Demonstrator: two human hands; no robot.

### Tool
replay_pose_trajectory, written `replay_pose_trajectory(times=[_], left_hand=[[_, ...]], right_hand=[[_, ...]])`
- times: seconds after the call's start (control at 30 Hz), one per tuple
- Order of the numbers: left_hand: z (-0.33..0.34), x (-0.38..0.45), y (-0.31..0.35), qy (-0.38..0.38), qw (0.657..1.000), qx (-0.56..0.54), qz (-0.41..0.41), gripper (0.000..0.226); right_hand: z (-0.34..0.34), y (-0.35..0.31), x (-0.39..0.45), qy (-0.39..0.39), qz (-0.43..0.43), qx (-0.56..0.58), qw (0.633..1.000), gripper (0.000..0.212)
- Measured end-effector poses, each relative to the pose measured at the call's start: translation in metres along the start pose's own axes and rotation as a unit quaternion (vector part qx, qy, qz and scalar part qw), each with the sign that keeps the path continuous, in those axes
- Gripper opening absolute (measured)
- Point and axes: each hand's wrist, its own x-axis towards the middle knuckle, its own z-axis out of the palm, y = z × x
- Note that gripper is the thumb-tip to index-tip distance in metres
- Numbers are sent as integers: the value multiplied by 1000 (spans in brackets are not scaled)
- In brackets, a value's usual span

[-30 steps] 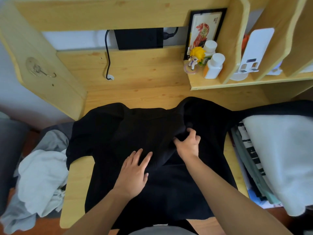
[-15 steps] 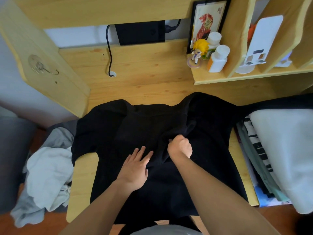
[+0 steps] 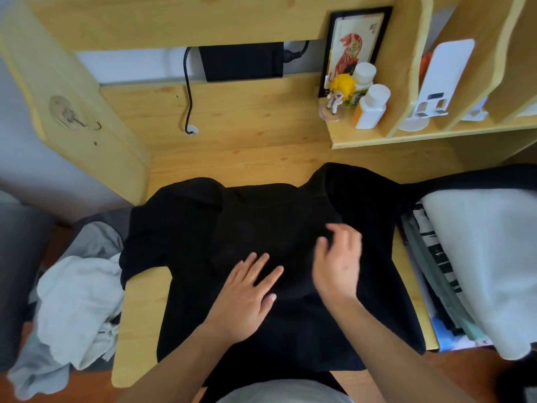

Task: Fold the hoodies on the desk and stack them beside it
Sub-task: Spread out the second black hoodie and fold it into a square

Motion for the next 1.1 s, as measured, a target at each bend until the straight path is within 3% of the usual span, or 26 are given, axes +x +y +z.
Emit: replay_pose_trajectory(times=[0.07, 0.1, 0.2, 0.27, 0.4, 0.5, 0.6, 0.73, 0.77, 0.83, 0.9, 0.97, 1.03, 1.1], left_hand=[[3, 8, -11, 19, 997, 23, -67, 60], [3, 13, -20, 11, 994, 22, -109, 62], [4, 20, -45, -64, 986, 5, -156, 69], [2, 20, -56, -60, 989, 10, -134, 76], [4, 19, -74, 4, 978, 9, -209, 63], [24, -4, -93, -49, 952, -29, -299, 76], [45, -45, -88, -57, 955, -12, -290, 94], [48, -83, -59, -116, 946, -29, -302, 94], [42, -82, -56, -112, 943, -49, -309, 91], [19, -68, -61, -59, 927, -118, -352, 70], [-4, -43, -75, 28, 903, -179, -389, 43], [-24, -10, -88, 77, 893, -227, -382, 38], [-37, 24, -91, 77, 865, -331, -369, 53], [-43, 51, -91, 35, 824, -421, -378, 58]], right_hand=[[18, -7, 1, -93, -205, -102, 969, 44], [25, 4, 7, -146, -256, -188, 937, 50], [27, 53, 39, -317, -208, -402, 834, 72], [30, 70, 49, -373, -171, -421, 809, 71], [39, 54, 44, -373, -189, -390, 820, 70], [37, 63, 31, -369, -196, -407, 812, 71], [27, 77, -2, -348, -203, -400, 823, 73], [9, 93, -49, -342, -202, -400, 826, 72], [6, 92, -53, -332, -205, -386, 836, 72], [4, 82, -46, -270, -197, -312, 889, 67], [6, 64, -24, -143, -143, -217, 955, 52], [9, 42, 11, -81, 2, -179, 981, 59], [14, 30, 45, -166, 167, -197, 952, 74], [19, 24, 65, -263, 251, -205, 909, 70]])
